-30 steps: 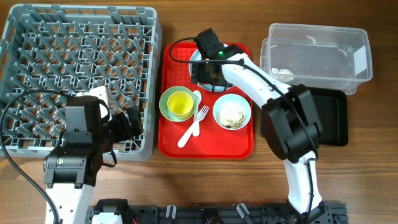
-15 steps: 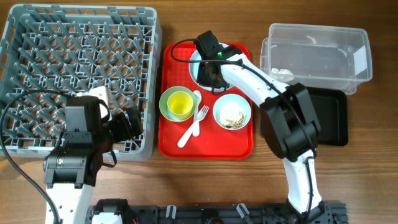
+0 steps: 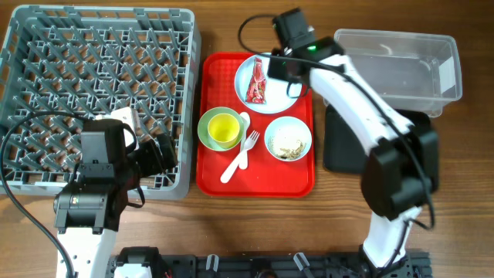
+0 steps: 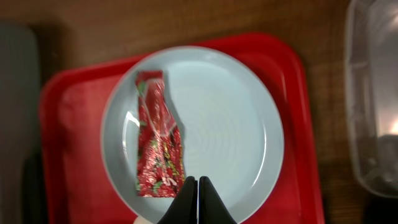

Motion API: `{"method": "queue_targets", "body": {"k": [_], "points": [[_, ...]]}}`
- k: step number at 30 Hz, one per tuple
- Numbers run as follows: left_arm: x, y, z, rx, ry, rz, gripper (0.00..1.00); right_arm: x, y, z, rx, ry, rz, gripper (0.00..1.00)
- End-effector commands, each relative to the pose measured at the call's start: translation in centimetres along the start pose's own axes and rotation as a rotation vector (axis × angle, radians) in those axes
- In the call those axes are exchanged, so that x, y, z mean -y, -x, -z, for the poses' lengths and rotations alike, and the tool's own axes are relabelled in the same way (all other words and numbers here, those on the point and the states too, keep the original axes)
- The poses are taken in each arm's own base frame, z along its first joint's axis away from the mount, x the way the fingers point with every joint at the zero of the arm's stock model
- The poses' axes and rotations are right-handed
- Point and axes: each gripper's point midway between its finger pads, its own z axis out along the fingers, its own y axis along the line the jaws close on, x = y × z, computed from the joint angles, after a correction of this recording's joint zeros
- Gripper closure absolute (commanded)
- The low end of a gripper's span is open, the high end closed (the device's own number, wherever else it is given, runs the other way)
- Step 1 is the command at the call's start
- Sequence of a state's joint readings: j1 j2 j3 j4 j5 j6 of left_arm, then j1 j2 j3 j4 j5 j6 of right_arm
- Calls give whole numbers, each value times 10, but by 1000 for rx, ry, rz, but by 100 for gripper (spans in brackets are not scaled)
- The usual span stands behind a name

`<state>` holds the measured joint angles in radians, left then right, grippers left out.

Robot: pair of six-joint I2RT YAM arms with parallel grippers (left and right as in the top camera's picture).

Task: Sort waste into correct bins and load items into the dishwasher rack
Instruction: 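Carry the red wrapper with the right gripper into the clear bin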

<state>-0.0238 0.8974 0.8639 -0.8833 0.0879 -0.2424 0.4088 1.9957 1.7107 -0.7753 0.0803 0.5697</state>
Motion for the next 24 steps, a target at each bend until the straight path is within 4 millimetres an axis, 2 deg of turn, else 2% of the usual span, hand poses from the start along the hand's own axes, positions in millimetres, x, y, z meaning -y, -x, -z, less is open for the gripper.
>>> {"method": "queue_targets", "body": {"k": [1, 2, 4, 7, 10, 13, 20, 24], "points": [[3, 7, 6, 21, -15, 7, 0, -19, 4, 12, 11, 87, 87, 62], [3, 7, 6, 21, -16, 7, 0, -24, 1, 9, -3, 111, 102, 51], [3, 7, 6, 21, -16, 7, 0, -31, -5, 3, -14, 124, 115, 38], [3, 7, 6, 21, -15, 7, 0, -41, -8, -8, -3, 137, 132, 29], [3, 7, 6, 21, -15, 7, 0, -52, -5, -21, 51, 117, 148, 26], [3, 7, 6, 21, -15, 7, 0, -53, -5, -39, 93, 59, 157, 25], [3, 7, 6, 20, -15, 7, 0, -38, -33, -88, 36, -47, 113, 25], [3, 7, 6, 20, -15, 7, 0, -31, -48, -109, -4, -74, 101, 24]]}}
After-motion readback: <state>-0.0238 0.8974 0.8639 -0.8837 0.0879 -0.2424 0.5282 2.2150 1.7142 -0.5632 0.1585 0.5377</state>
